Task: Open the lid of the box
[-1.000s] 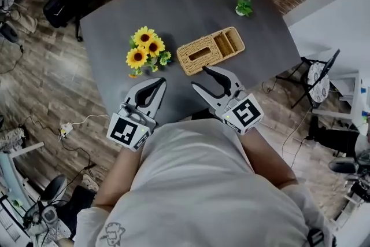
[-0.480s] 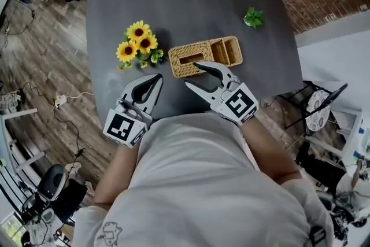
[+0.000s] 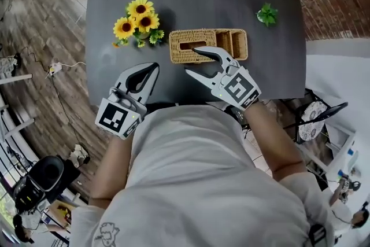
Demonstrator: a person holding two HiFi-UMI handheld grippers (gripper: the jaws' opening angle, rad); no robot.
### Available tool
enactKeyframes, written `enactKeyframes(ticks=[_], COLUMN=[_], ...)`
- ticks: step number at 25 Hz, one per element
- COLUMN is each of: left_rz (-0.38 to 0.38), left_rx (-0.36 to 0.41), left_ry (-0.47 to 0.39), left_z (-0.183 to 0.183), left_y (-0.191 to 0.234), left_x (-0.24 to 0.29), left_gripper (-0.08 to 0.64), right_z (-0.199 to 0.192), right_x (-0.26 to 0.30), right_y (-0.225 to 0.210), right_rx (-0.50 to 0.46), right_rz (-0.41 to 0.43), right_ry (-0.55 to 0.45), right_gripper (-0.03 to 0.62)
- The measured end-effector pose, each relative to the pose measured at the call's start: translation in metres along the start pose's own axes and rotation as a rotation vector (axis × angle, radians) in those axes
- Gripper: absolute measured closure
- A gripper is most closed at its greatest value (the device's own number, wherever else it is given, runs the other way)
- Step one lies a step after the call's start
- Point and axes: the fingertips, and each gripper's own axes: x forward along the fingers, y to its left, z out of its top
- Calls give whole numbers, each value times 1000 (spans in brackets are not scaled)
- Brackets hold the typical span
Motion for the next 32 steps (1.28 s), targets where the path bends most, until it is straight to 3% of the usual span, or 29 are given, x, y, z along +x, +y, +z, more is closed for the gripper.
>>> enactKeyframes(ticks=[18, 24, 32], left_rz=[-30, -32, -49], left_rx=[-82, -112, -136], left_ry=[72, 94, 119], left_z=[-64, -86, -99], left_y=[31, 37, 41], left_x=[32, 34, 33], left_gripper=[549, 549, 549], right_z=[-112, -145, -166], right_x=[47, 60, 72], right_y=[-12, -10, -11], right_rx=[-42, -103, -263], right_rz=[106, 130, 110], right_ry=[335, 439, 546], right_gripper=[367, 360, 348])
